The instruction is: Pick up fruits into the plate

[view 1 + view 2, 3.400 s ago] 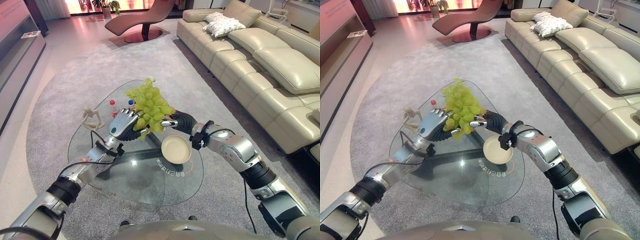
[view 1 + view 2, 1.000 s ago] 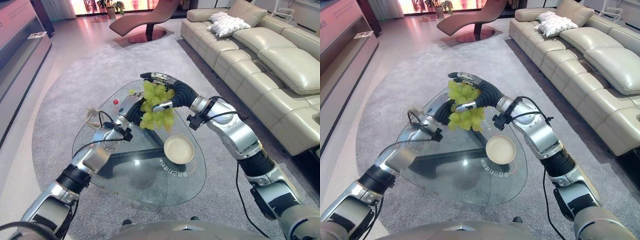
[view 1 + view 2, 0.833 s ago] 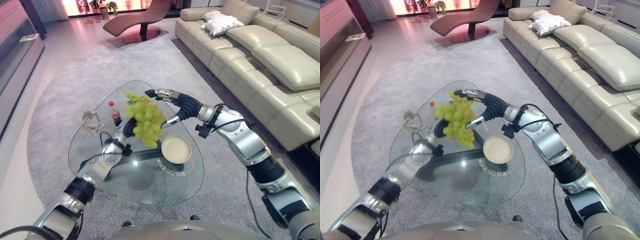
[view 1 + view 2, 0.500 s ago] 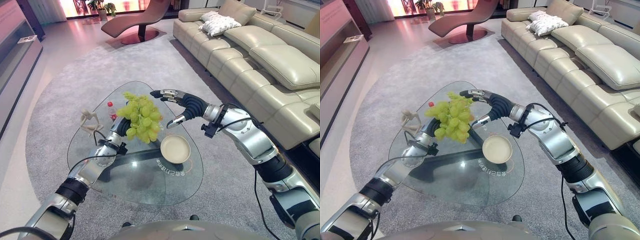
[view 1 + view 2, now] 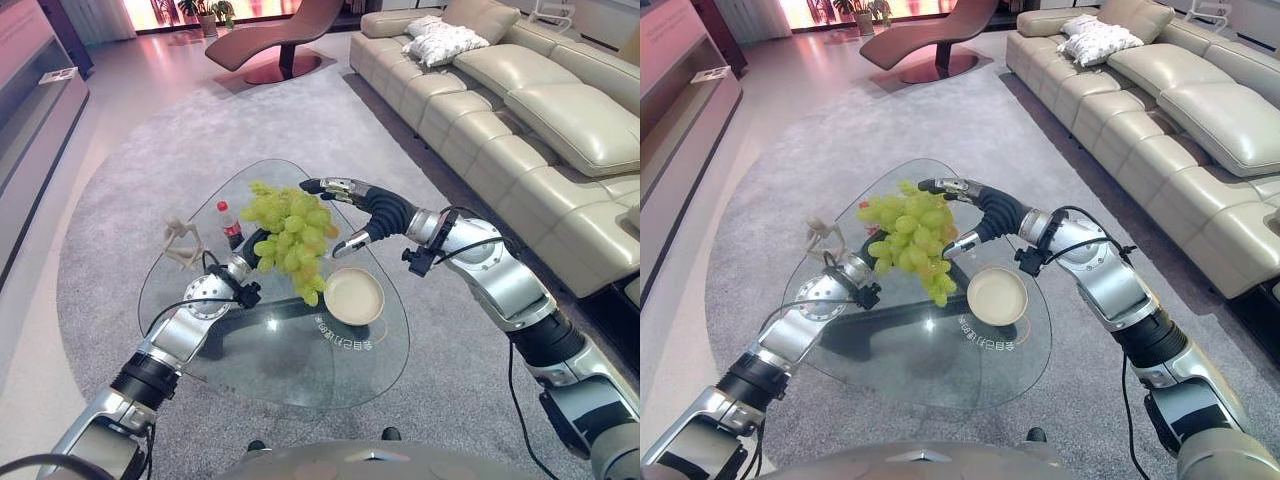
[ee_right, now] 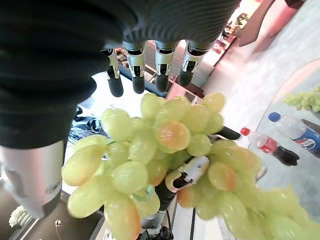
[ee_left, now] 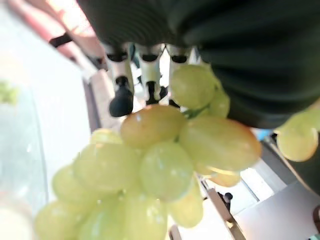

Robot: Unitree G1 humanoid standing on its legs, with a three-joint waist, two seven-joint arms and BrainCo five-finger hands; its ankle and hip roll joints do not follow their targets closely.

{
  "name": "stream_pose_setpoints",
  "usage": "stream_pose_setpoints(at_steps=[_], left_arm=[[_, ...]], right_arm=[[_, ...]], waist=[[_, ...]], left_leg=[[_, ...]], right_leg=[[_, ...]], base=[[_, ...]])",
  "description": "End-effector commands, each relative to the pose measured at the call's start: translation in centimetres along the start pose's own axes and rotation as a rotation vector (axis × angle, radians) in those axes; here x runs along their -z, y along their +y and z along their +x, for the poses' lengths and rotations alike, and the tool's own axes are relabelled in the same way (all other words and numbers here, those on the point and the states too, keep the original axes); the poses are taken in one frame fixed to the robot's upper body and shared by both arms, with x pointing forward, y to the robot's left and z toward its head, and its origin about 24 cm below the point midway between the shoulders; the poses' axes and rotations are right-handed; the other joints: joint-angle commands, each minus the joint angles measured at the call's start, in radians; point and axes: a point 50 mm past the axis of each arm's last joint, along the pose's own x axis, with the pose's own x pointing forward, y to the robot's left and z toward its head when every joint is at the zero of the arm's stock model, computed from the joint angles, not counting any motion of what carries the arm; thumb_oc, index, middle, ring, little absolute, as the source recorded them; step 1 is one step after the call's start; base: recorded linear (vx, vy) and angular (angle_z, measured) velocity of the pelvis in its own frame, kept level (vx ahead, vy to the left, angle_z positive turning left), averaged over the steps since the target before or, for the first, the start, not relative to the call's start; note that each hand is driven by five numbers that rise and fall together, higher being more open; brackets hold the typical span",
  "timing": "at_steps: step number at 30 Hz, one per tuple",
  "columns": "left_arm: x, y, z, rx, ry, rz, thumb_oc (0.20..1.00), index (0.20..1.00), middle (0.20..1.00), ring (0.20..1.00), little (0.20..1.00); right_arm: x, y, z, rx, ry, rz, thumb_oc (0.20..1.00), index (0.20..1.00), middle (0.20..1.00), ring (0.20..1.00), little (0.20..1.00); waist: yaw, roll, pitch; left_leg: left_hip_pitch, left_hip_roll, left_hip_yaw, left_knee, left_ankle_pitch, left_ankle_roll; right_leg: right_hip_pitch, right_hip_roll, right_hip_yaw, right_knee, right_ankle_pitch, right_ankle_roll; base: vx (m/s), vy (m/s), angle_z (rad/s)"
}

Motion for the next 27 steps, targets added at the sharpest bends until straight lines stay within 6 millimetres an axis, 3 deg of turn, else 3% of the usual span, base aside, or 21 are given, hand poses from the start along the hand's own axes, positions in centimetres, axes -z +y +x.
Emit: stream_pose_setpoints(at_steps=[1,14,22,27], left_arm=[[-4.3,2.2,1.8,0.018,-0.171,0.055,0.2,0.2,0.2,0.2,0.2],[-4.4,0.0,2.6,0.189,-0.152,0.139,0.2,0.2,0.2,0.2,0.2],[-5.8,0.6,3.0,0.218,-0.156,0.152,0.2,0.2,0.2,0.2,0.2],[-6.6,2.7,2.5,0.256,-0.126,0.135,0.2,0.2,0.2,0.2,0.2]], right_arm=[[-4.3,-0.2,0.8,-0.021,-0.185,-0.126,1.0,1.0,1.0,1.0,1.0],[-4.4,1.0,1.5,-0.06,-0.199,-0.098,1.0,1.0,1.0,1.0,1.0],[-3.9,1.3,1.5,-0.117,-0.154,-0.123,1.0,1.0,1.0,1.0,1.0],[-3.5,1.1,0.9,-0.15,-0.109,-0.153,1.0,1.0,1.0,1.0,1.0]], waist=[[-0.003,-0.018,-0.003],[-0.017,-0.012,-0.004],[-0.017,-0.012,-0.001],[-0.013,-0.009,-0.004]], left_leg=[[-0.008,-0.001,-0.007,0.022,-0.069,0.023],[-0.003,-0.003,0.01,0.022,-0.071,0.029],[-0.004,-0.005,0.002,0.021,-0.07,0.03],[-0.006,-0.005,-0.004,0.02,-0.064,0.027]], right_leg=[[0.041,-0.036,-0.028,0.038,-0.057,0.027],[0.036,-0.037,-0.018,0.038,-0.057,0.031],[0.036,-0.034,-0.016,0.039,-0.059,0.029],[0.04,-0.032,-0.02,0.038,-0.056,0.028]], base=[[0.0,0.0,0.0],[0.0,0.0,0.0],[0.0,0.0,0.0],[0.0,0.002,0.01]])
